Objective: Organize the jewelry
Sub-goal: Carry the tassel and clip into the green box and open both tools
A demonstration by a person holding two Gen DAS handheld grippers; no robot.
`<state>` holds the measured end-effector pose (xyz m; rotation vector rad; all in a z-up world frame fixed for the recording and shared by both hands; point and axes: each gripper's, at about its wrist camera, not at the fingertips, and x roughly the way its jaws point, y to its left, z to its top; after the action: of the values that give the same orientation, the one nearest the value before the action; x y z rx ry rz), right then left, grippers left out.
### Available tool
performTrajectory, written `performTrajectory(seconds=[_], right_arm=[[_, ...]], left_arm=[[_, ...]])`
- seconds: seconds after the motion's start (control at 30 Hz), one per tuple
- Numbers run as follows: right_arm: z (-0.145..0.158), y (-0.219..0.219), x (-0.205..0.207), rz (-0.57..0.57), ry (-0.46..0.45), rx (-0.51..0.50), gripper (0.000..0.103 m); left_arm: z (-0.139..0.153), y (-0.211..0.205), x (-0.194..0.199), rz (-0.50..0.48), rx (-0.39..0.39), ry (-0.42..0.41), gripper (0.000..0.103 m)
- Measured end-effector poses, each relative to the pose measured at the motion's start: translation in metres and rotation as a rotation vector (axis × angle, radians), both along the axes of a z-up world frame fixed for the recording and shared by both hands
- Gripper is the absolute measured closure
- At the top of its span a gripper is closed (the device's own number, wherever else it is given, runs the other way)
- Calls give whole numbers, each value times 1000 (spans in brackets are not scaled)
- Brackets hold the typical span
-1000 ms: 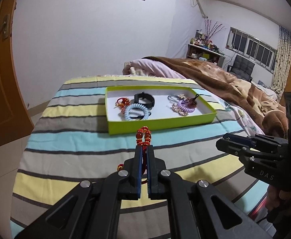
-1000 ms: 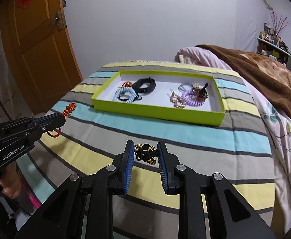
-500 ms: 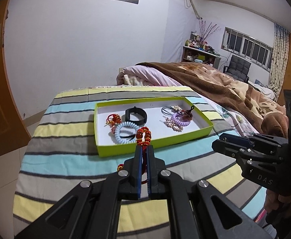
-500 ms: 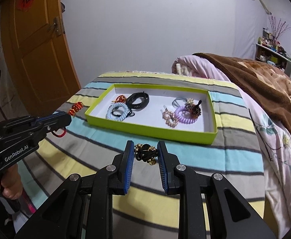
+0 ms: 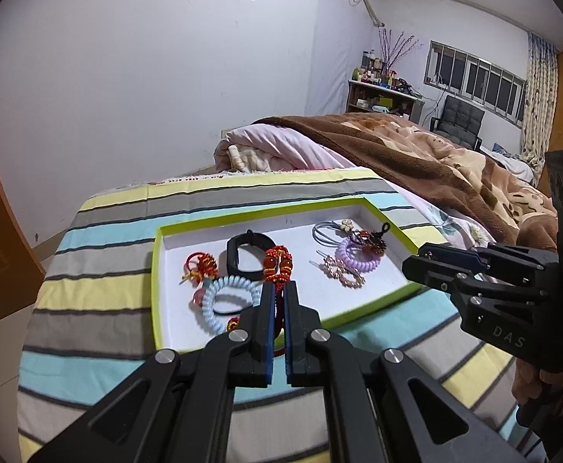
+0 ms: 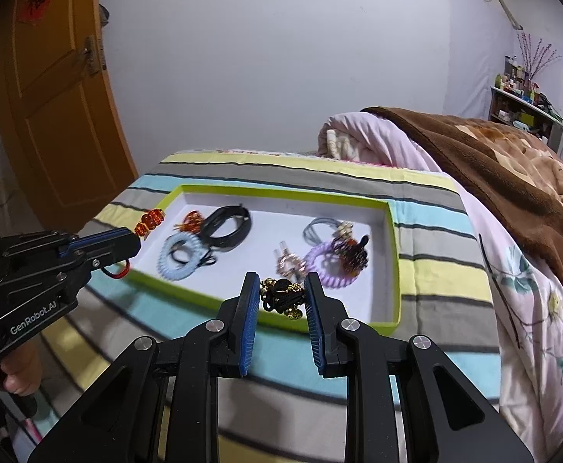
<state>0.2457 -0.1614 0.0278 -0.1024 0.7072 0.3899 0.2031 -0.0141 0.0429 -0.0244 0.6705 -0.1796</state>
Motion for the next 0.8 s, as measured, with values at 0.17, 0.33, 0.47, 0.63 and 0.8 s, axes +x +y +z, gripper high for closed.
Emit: performTrajectory(seconds=[0.17,0.33,0.47,0.63,0.8], right_arm=[[-13,-4,25,-13,31,-6,79],[-28,-6,44,-18,65,-19,79],[-40,-9,53,-21,98,-25,79],[-52,-14,62,-37,134,-30,79],[-54,-15,66,-41,146,-28,79]], left_arm=[[-6,-5,21,-7,2,16,99],[-19,-10,37,-15,5,48,99],[-31,-15,45,-33,8,78,99],[-41,-20,53,-46,13,103,99],[-48,-23,61,-54,12,131,99]])
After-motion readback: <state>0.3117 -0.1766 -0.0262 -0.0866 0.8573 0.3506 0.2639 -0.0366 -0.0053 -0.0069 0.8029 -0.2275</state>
